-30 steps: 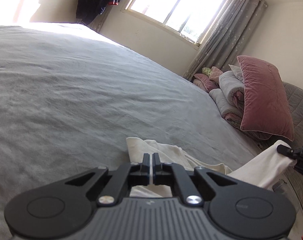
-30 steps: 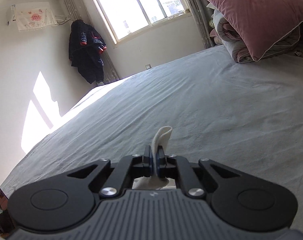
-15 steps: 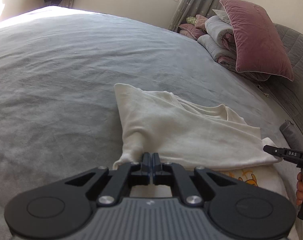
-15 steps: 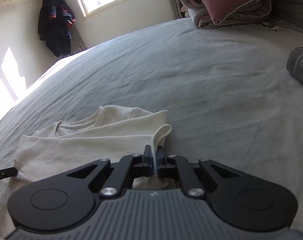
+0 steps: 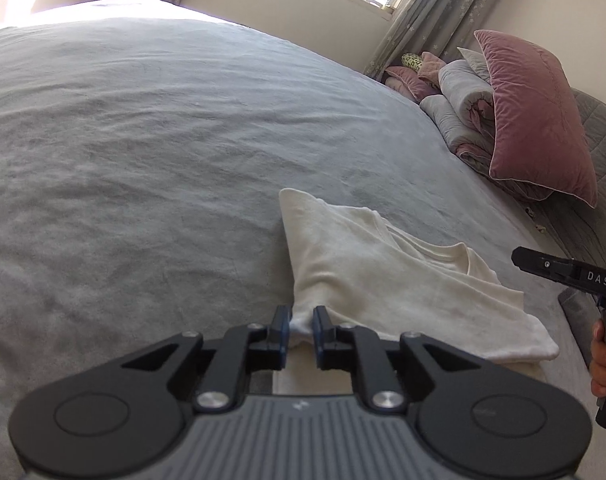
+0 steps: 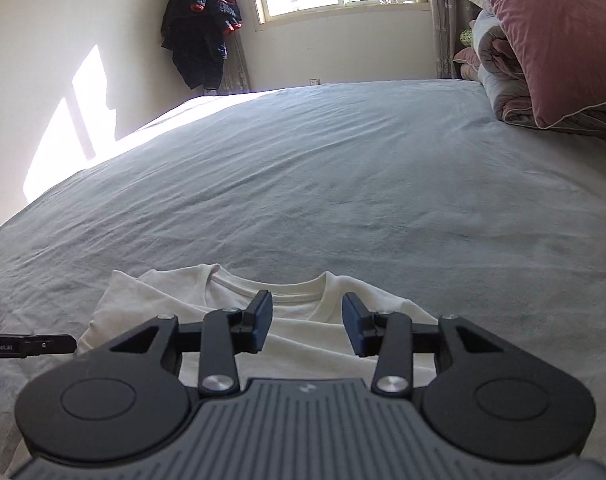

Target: Fold clothes

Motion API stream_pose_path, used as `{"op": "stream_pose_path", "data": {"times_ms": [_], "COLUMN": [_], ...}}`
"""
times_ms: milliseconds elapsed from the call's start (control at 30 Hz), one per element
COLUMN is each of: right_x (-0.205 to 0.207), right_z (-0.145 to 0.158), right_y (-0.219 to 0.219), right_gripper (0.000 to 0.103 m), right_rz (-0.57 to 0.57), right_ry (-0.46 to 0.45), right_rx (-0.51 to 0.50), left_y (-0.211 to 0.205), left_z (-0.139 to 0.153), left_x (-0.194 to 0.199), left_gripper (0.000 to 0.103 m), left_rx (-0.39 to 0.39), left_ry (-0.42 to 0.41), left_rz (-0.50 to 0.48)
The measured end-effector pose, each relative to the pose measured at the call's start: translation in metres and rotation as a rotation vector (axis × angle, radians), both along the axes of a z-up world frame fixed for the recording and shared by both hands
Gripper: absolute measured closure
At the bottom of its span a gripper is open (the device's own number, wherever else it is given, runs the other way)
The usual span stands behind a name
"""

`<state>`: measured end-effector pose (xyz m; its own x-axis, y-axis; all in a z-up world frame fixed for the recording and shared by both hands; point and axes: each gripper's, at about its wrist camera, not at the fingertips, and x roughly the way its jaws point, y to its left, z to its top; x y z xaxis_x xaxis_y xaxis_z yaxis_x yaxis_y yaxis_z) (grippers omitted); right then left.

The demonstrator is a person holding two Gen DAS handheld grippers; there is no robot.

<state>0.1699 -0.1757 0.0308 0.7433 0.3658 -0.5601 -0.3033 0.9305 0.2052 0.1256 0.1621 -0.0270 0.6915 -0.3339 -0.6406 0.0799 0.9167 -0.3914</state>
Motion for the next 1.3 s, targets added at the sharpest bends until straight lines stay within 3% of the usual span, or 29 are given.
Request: {"op": "stream_pose_path", "data": {"times_ms": [200, 433, 467, 533, 633, 767, 867, 967, 1033, 1100, 1133, 1300], "right_x": [0.046, 0.083, 0.084, 0.081, 0.074, 0.071, 0.072, 0.070, 0.067, 0.060, 0.056, 0.027], "right_z": [-0.008, -0.031, -0.033, -0.037, -0.034, -0.034, -0.042, -0.049, -0.043, -0.032, -0.028, -0.014], "right_y": [0.103, 0.177, 0.180, 0.186, 0.182, 0.180, 0.188, 0.197, 0.194, 0.183, 0.175, 0.115], "right_gripper": [0.052, 0.052, 0.054, 0.091, 0.098, 0.098, 0.098, 0.095, 0.073, 0.057, 0.053, 0.053], "right_rz": [0.334, 0.453, 0.463, 0.465, 0.411, 0.325, 0.298, 0.298, 0.283, 0.257, 0.242, 0.136], "right_ry": [0.065, 0.140, 0.147, 0.148, 0.105, 0.053, 0.045, 0.028, 0.016, -0.019, -0.038, -0.073], "right_rx": [0.055, -0.037, -0.045, -0.063, -0.044, -0.024, -0.058, -0.109, -0.108, -0.088, -0.076, -0.083], "left_y": [0.003, 0.012, 0.013, 0.012, 0.009, -0.003, -0.002, 0.005, 0.008, 0.009, 0.008, -0.005], "left_z": [-0.004, -0.011, -0.012, -0.012, -0.013, -0.012, -0.012, -0.009, -0.007, -0.004, -0.003, 0.006], "left_x": [0.004, 0.010, 0.011, 0.012, 0.013, 0.012, 0.012, 0.010, 0.010, 0.010, 0.009, 0.001], "left_gripper": [0.081, 0.079, 0.079, 0.079, 0.083, 0.088, 0.088, 0.083, 0.078, 0.064, 0.057, 0.060], "left_rx": [-0.021, -0.104, -0.112, -0.117, -0.115, -0.023, -0.009, -0.032, -0.044, -0.040, -0.032, 0.013], "left_ry": [0.000, 0.034, 0.037, 0.040, 0.042, 0.048, 0.049, 0.044, 0.037, 0.015, 0.000, -0.112], "left_rz": [-0.009, -0.022, -0.024, -0.030, -0.038, -0.040, -0.038, -0.024, -0.012, 0.007, 0.018, 0.032]}}
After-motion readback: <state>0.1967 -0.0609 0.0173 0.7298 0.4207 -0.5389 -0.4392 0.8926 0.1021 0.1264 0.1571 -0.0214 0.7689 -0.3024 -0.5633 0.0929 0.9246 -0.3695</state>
